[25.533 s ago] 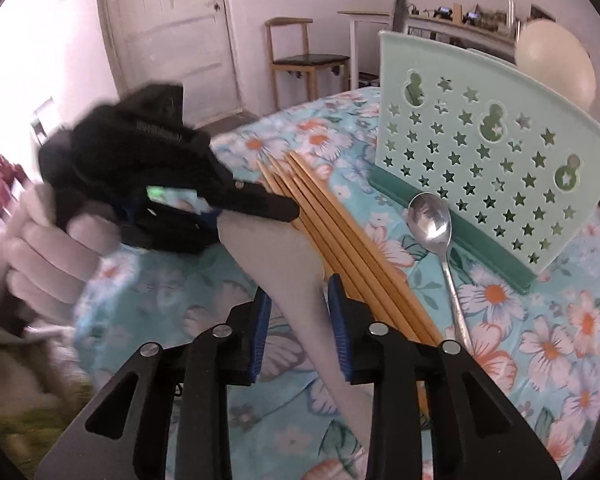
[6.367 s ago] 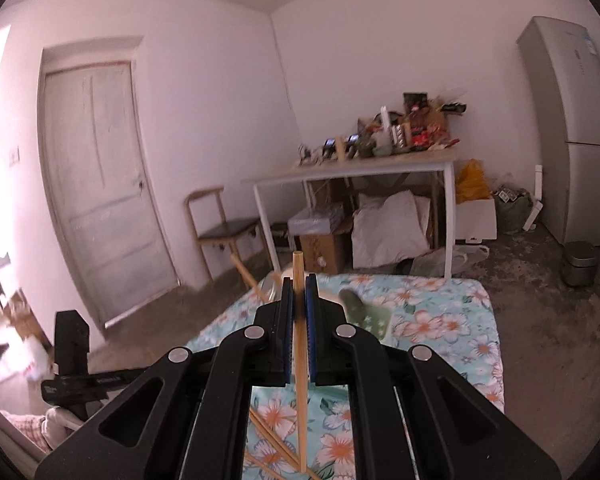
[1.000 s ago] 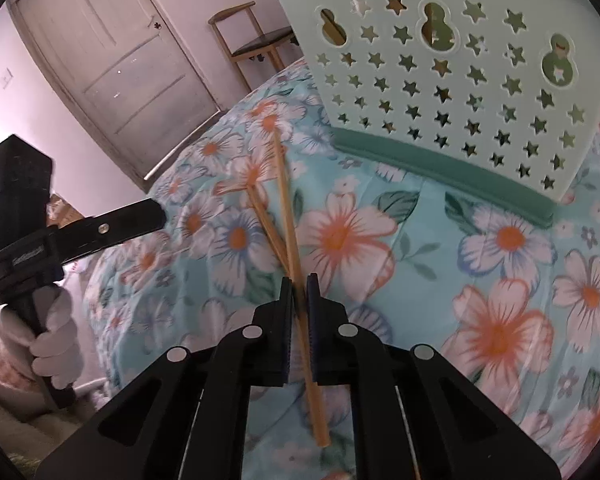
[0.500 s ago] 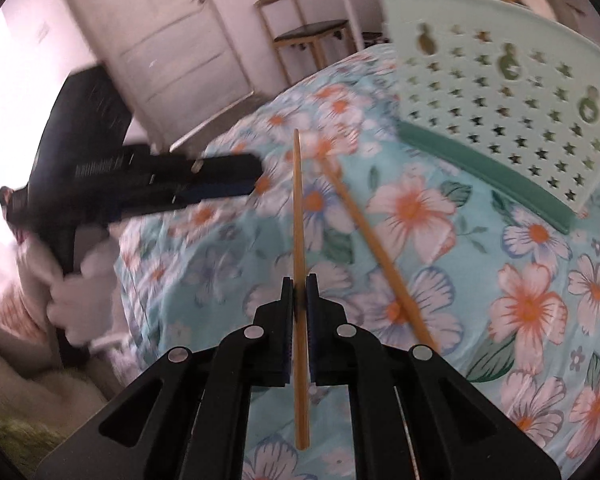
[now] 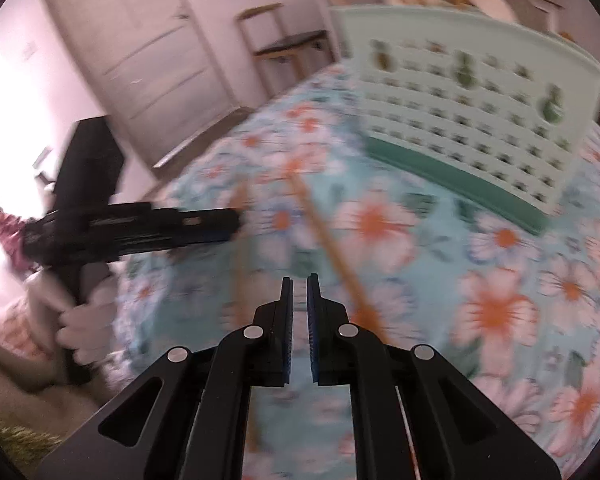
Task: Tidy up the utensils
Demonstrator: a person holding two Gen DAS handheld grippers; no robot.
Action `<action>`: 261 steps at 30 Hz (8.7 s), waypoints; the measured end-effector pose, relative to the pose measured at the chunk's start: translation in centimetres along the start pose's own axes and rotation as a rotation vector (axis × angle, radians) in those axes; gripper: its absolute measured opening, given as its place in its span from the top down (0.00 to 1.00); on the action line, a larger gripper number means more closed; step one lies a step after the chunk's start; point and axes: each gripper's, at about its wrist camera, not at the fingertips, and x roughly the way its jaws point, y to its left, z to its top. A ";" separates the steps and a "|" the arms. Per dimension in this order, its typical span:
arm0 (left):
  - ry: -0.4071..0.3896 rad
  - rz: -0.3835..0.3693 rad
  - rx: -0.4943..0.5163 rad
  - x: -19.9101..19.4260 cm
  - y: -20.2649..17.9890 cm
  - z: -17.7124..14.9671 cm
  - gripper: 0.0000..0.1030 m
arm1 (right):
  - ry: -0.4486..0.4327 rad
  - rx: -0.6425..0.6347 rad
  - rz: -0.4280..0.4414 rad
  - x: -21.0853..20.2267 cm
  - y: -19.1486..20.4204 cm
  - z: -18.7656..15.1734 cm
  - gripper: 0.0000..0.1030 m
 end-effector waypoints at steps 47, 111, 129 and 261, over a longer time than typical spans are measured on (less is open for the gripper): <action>0.042 0.088 -0.068 0.5 -0.1 0.3 0.90 | 0.089 0.179 0.011 -1.7 -2.3 -3.1 0.93; 0.060 0.071 -0.047 3.8 -1.2 2.3 0.91 | 0.048 0.286 0.025 2.2 -4.9 0.8 0.92; 0.009 0.232 0.153 4.4 -4.4 1.0 0.87 | 0.038 0.283 0.007 2.5 -4.5 0.8 0.92; -0.569 -0.144 0.546 -13.6 -21.4 5.1 0.95 | -0.912 0.117 0.085 -18.9 -10.7 16.4 0.94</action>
